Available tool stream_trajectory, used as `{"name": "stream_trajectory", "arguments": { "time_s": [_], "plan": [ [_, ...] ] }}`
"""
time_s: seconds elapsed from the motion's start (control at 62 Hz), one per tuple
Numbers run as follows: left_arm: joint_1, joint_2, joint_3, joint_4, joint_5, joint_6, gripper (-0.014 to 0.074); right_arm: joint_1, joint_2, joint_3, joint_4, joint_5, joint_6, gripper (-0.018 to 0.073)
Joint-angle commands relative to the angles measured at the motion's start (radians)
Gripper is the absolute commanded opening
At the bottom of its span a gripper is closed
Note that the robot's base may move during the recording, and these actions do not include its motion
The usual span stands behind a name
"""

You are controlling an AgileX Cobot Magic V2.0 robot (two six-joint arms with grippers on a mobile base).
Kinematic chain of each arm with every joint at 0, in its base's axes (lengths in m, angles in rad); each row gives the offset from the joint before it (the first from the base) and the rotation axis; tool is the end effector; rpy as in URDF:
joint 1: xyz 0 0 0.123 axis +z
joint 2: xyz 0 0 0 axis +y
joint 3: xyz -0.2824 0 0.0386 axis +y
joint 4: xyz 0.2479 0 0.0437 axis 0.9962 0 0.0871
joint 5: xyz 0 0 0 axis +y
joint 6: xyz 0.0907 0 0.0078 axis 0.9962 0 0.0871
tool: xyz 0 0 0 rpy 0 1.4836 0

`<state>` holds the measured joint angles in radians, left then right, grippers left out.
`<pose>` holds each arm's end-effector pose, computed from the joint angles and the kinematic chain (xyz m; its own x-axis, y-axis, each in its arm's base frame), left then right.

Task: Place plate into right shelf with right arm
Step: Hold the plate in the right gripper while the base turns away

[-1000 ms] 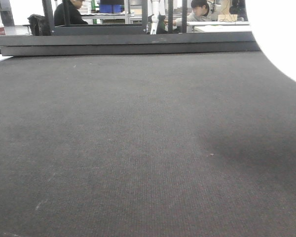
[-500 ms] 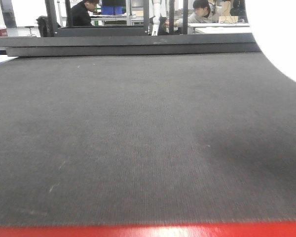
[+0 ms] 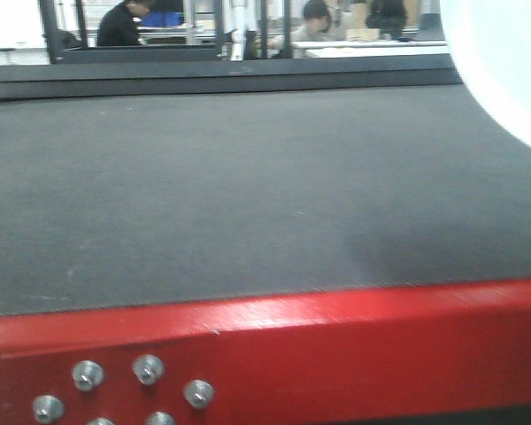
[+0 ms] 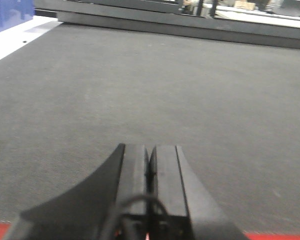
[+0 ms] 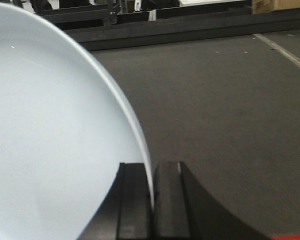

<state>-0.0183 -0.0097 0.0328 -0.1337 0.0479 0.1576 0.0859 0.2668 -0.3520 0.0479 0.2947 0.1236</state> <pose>0.0571 -0.0016 0.1982 0.0172 0.0237 -0.9996 0.0243 0.9994 0.0242 0.0710 0.0074 0.2881 -0.1363 0.1575 -0.9781 -0.0777 0.9825 0.1690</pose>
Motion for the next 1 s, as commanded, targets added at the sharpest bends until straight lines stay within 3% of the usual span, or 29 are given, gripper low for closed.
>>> {"name": "stream_trajectory", "arguments": {
  "time_s": [0.0, 0.984],
  "plan": [
    [-0.002, -0.01, 0.01, -0.008, -0.09, -0.007, -0.0128, -0.008, 0.007, -0.03, -0.011, -0.084, 0.001, 0.0054],
    [-0.002, -0.01, 0.01, -0.008, -0.09, -0.007, -0.0128, -0.008, 0.007, -0.03, -0.011, -0.084, 0.001, 0.0054]
  ]
}}
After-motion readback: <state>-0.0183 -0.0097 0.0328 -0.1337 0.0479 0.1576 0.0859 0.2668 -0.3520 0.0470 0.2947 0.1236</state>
